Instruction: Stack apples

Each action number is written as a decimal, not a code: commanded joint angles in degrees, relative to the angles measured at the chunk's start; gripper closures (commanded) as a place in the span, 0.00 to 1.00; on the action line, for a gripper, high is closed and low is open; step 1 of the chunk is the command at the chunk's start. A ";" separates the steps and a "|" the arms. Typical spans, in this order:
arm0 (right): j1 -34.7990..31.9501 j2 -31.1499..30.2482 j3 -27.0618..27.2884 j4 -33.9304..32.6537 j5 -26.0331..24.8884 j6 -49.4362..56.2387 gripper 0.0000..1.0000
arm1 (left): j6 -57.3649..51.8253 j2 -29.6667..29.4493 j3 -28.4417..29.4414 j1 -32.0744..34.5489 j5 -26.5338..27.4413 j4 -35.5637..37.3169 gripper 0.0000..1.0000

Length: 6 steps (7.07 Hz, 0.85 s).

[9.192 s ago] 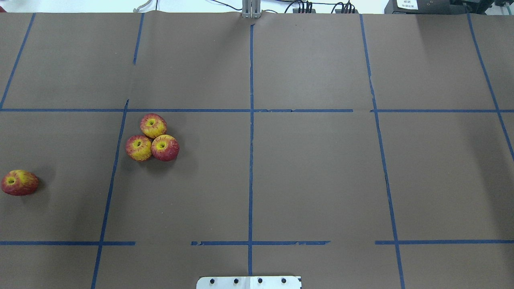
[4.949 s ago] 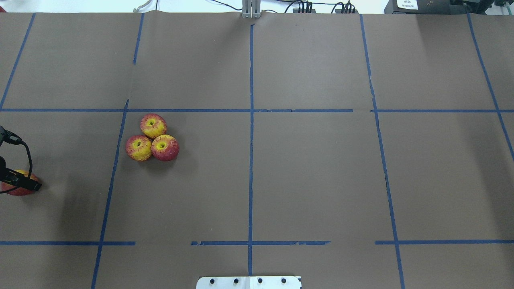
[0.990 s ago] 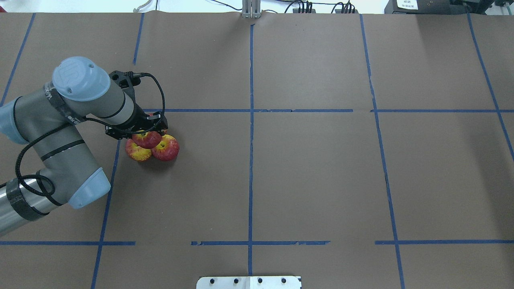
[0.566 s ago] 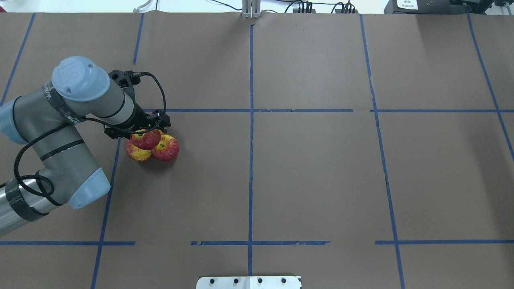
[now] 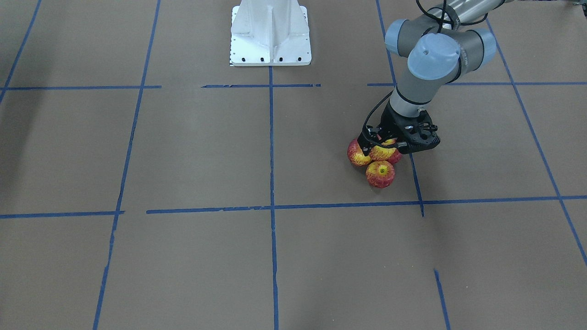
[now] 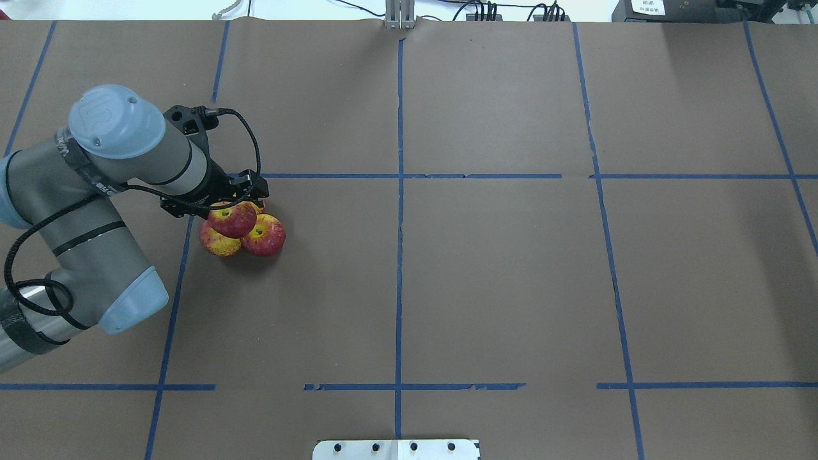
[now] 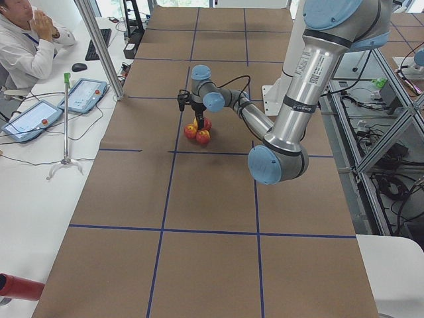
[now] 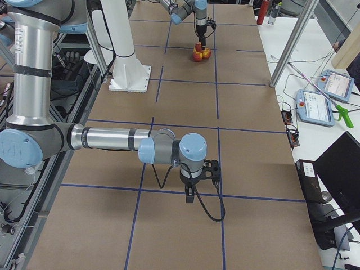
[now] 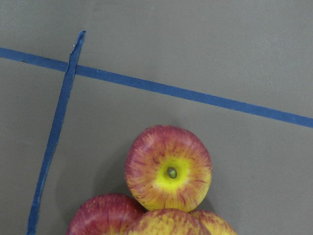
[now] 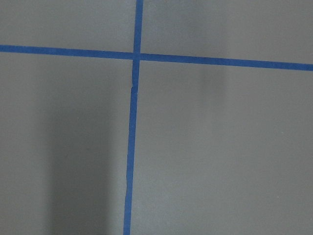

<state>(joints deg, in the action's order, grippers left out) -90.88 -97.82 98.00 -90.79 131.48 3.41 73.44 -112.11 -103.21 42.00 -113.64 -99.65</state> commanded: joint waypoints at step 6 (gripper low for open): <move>0.00 0.00 0.00 0.00 0.00 -0.07 0.00 | -25.89 10.11 -17.97 15.10 -4.98 14.04 0.00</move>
<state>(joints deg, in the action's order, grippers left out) -90.88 -97.83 98.00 -90.79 131.48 3.40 56.04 -106.57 -119.30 54.25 -115.68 -85.84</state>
